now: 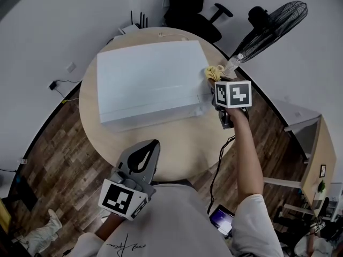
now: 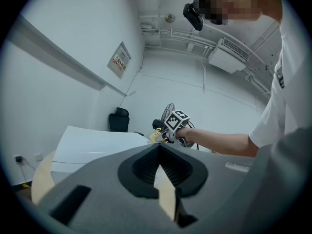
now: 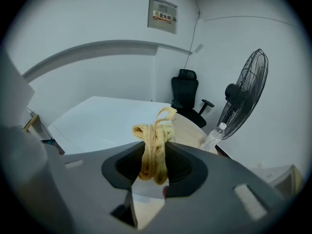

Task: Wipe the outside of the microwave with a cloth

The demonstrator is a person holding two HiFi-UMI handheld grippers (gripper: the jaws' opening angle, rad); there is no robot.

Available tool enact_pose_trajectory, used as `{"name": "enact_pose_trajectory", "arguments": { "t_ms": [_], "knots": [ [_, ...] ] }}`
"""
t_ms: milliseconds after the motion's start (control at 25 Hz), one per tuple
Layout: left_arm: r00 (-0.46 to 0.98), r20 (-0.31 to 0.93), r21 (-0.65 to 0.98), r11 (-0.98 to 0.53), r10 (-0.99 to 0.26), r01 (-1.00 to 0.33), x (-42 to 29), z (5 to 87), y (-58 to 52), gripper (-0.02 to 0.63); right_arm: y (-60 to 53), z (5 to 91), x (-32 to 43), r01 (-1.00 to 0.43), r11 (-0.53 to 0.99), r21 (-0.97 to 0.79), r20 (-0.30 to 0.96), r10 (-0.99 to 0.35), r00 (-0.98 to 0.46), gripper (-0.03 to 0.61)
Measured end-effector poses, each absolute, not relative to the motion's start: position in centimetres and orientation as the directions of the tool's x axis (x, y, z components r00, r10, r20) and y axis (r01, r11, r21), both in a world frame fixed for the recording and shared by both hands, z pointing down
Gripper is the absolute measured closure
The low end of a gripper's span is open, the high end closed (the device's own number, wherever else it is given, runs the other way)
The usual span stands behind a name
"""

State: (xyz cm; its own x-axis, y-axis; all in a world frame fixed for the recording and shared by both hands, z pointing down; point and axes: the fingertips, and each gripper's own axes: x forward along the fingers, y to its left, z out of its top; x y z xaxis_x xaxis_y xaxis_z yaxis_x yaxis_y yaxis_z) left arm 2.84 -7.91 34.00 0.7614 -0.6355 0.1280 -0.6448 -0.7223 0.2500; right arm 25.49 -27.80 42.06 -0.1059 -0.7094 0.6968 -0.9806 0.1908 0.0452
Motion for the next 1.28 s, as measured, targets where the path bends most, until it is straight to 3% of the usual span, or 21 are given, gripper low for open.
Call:
{"name": "enact_pose_trajectory", "arguments": {
  "t_ms": [720, 1280],
  "knots": [
    [0.73, 0.127, 0.274, -0.684, -0.671, -0.676, -1.5, 34.5, -6.6, 0.621, -25.4, 43.0, 16.7, -0.952, 0.306, 0.003, 0.706, -0.675, -0.215, 0.448],
    [0.671, 0.131, 0.276, -0.623, -0.73, -0.732, -5.3, 34.5, -5.5, 0.621, -24.5, 42.8, 4.7, -0.883, 0.464, -0.078, 0.686, -0.617, -0.385, 0.448]
  ]
}}
